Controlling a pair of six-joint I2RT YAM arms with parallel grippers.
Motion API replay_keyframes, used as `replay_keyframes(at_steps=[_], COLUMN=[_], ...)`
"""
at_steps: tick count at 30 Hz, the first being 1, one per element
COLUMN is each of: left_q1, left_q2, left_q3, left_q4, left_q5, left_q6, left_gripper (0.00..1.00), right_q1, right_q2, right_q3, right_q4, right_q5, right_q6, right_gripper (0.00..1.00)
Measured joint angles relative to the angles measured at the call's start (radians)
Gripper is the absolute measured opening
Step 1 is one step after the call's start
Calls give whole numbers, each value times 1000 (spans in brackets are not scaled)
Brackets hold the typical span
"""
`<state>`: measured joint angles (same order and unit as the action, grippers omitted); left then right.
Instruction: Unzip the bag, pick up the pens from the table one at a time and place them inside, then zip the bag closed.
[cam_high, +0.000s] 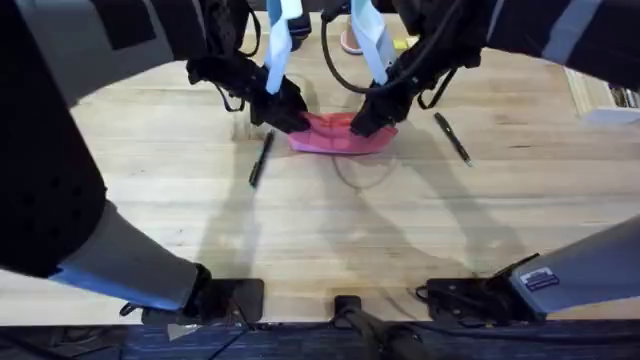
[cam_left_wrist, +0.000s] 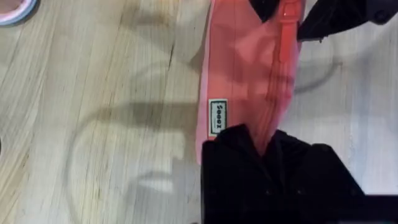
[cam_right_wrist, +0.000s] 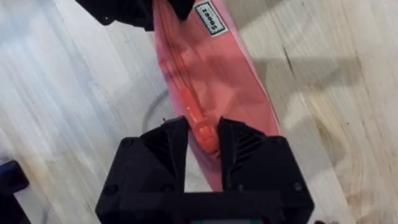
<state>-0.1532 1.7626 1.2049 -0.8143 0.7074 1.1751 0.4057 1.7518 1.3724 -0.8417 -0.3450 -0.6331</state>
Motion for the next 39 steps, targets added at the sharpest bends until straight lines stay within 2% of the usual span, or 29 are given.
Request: replay_keyframes(at_steps=[35, 37, 38, 39], left_q1=[0, 0, 0, 0], left_q2=[0, 0, 0, 0], left_q3=[0, 0, 0, 0], left_q4=[0, 0, 0, -1], left_q5=[0, 0, 0, 0], left_q6=[0, 0, 0, 0], left_gripper=[42, 42, 42, 42], right_q1=[0, 0, 0, 0], right_q2=[-22, -23, -23, -24], right_q3=[0, 0, 0, 0], right_q4=[0, 0, 0, 0], right_q5=[0, 0, 0, 0], right_q6=[0, -1, -1, -1], right_gripper=[281, 211, 95, 51])
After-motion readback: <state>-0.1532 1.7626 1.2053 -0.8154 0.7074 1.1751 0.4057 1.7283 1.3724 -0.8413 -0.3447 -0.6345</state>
